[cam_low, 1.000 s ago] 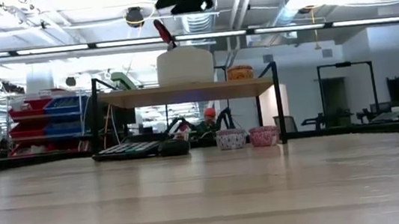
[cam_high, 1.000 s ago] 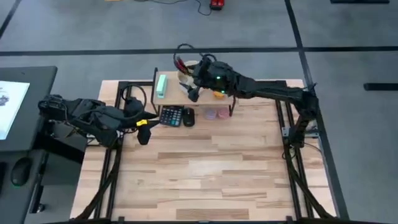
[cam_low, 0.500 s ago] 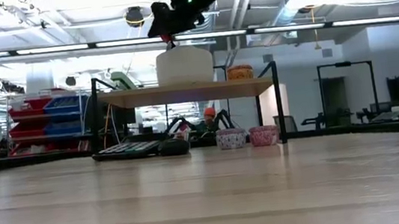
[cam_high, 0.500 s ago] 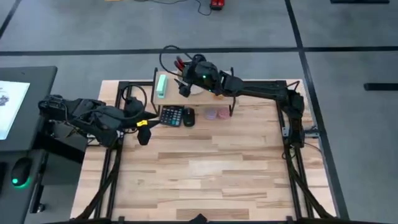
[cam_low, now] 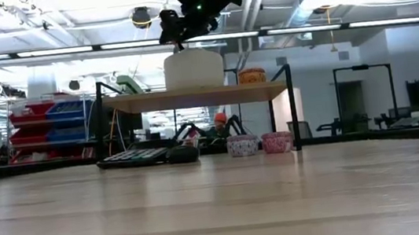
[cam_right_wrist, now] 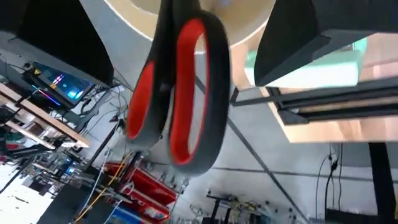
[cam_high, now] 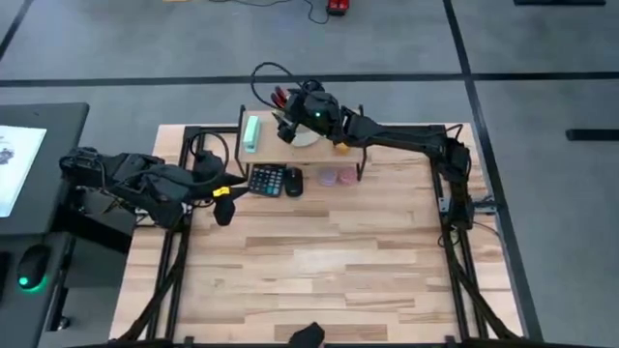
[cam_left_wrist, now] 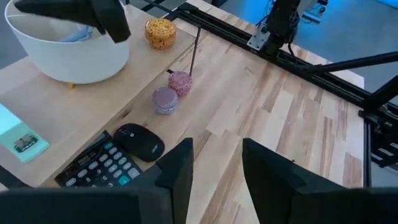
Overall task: Stock shelves
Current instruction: Remove the black scissor from the white desk organizer
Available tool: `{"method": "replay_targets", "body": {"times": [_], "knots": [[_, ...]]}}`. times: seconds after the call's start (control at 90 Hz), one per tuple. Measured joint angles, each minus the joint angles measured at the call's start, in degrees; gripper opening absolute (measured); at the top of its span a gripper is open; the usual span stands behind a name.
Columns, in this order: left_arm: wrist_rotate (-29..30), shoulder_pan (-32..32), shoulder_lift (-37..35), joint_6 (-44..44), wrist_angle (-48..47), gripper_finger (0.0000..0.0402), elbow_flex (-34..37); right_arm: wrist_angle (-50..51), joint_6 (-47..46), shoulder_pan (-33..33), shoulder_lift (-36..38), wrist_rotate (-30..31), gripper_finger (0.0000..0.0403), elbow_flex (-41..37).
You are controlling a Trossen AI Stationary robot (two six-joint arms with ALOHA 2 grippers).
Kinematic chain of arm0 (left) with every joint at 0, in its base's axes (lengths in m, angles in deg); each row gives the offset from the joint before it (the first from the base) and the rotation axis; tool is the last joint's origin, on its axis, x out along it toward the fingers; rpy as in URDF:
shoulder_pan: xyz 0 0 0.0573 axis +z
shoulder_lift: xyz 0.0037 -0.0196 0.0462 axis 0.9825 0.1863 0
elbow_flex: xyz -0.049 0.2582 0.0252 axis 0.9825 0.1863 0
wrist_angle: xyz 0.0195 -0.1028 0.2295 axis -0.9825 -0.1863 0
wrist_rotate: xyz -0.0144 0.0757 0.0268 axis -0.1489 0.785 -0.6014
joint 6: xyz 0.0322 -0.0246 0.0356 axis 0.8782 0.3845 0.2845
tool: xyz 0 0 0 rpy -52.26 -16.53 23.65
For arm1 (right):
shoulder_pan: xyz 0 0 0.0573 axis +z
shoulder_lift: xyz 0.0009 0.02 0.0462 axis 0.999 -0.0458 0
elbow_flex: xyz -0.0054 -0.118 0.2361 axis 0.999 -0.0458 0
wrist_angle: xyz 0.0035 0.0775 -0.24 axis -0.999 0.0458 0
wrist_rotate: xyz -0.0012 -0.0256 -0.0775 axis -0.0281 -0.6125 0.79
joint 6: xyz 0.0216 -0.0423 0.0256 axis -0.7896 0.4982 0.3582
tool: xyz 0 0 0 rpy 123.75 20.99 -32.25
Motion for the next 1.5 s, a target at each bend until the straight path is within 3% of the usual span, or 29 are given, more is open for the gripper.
{"method": "replay_targets", "body": {"times": [0.944, 1.189, 1.5], "knots": [[0.02, -0.01, 0.0, -0.31, 0.0, 0.0116, 0.0, 0.42, 0.15, -0.35, 0.01, -0.3, 0.0067, 0.0], [0.04, -0.01, 0.0, -0.31, 0.0, 0.0116, 0.0, 0.65, 0.52, -0.35, 0.04, -0.3, 0.0022, 0.0], [0.09, 0.01, 0.0, -0.3, 0.0, 0.0116, 0.02, 1.0, 2.13, -0.16, 0.05, -0.33, 0.0025, 3.09]]}}
